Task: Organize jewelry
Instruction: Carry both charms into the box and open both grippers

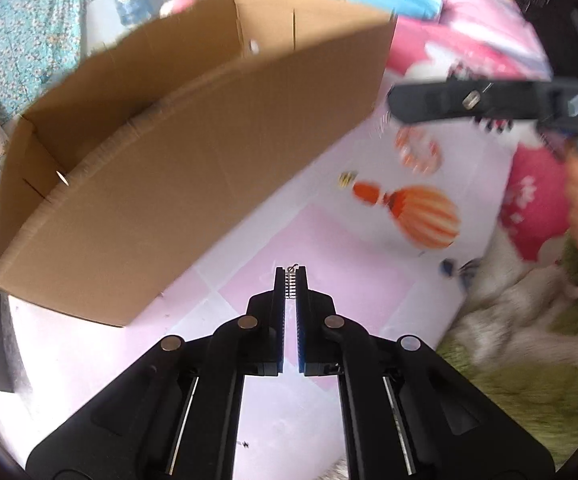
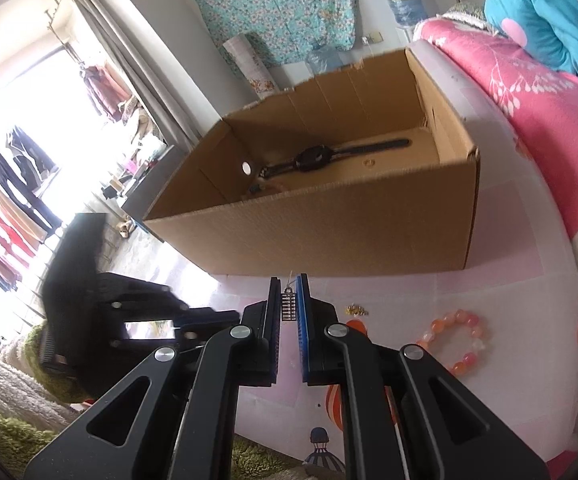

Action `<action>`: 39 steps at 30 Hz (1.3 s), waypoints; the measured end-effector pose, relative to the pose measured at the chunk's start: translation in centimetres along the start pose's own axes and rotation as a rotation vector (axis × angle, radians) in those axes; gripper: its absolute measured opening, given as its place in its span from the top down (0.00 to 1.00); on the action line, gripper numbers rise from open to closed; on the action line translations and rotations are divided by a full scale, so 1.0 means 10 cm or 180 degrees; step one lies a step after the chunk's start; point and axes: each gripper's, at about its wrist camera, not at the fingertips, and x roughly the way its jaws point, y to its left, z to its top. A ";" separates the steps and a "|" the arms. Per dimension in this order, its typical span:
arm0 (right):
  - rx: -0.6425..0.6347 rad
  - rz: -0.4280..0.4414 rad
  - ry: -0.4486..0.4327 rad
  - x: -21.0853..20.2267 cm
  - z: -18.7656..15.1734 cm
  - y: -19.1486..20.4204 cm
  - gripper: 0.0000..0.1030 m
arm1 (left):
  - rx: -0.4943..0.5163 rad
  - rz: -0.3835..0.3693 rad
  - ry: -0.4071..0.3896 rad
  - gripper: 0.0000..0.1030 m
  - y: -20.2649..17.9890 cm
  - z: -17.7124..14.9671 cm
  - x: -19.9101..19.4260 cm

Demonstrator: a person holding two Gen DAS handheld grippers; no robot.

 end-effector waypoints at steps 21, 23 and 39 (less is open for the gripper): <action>-0.0459 0.0089 0.0702 0.85 1.62 -0.26 0.92 | -0.0263 -0.0164 0.0333 0.96 1.00 1.51 0.51; -0.0412 0.0074 0.0807 0.95 1.66 -0.30 0.92 | -0.0260 -0.0156 0.0461 0.96 1.04 1.55 0.64; -0.0324 -0.0116 0.0608 0.71 1.73 -0.43 0.74 | -0.0654 -0.0086 0.0530 0.96 1.33 1.69 0.74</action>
